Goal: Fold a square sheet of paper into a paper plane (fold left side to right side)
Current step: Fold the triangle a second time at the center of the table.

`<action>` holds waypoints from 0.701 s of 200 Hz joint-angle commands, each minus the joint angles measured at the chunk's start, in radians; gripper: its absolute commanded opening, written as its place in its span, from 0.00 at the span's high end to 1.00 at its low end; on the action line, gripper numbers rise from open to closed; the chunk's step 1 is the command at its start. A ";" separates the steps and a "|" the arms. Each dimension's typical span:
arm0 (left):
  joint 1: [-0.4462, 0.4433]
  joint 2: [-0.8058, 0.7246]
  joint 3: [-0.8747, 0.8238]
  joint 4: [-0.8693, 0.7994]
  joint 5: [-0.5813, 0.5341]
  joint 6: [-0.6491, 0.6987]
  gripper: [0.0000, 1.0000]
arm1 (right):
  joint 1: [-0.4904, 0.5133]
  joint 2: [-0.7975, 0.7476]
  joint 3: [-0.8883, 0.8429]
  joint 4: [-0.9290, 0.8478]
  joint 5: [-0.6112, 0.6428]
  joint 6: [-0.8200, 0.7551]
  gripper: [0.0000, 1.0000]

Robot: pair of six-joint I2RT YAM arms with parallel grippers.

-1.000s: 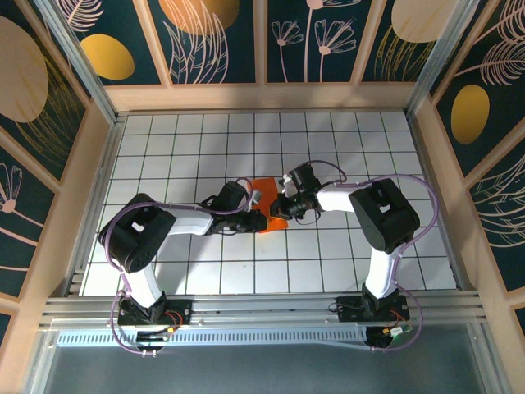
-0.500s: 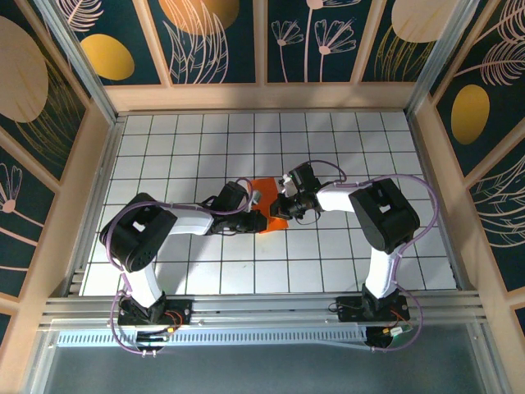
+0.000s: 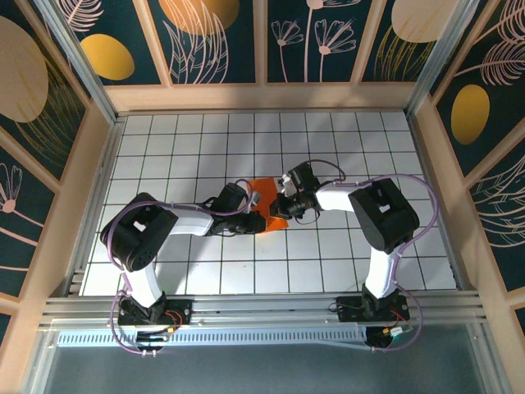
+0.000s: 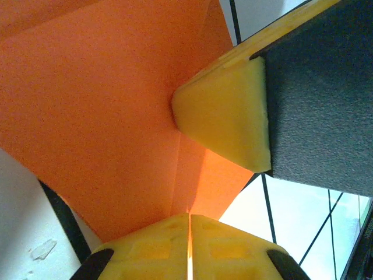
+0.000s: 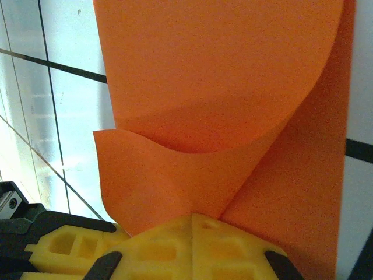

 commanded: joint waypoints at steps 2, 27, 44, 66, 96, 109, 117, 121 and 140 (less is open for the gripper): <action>-0.004 0.019 -0.023 -0.019 -0.013 0.016 0.92 | 0.013 -0.012 0.025 -0.028 0.002 -0.021 1.00; -0.004 0.019 -0.027 -0.033 -0.032 0.020 0.93 | 0.011 -0.040 0.017 -0.013 0.004 -0.024 1.00; -0.005 0.019 -0.027 -0.043 -0.047 0.025 0.95 | 0.012 -0.048 0.003 0.008 -0.004 -0.020 1.00; -0.005 0.017 -0.028 -0.051 -0.057 0.030 0.96 | 0.016 -0.045 -0.011 0.034 -0.020 -0.007 1.00; -0.006 0.019 -0.028 -0.056 -0.060 0.031 0.96 | 0.021 -0.042 -0.014 0.052 -0.025 0.000 1.00; -0.006 0.018 -0.027 -0.058 -0.062 0.033 0.96 | 0.025 -0.038 -0.015 0.060 -0.031 0.002 1.00; -0.007 0.019 -0.027 -0.059 -0.064 0.032 0.96 | 0.028 -0.034 -0.014 0.067 -0.032 0.004 1.00; -0.006 0.019 -0.027 -0.059 -0.064 0.031 0.96 | 0.028 -0.030 -0.014 0.070 -0.032 0.005 1.00; -0.007 0.017 -0.027 -0.063 -0.069 0.033 0.96 | 0.031 -0.016 -0.017 0.079 -0.020 0.009 1.00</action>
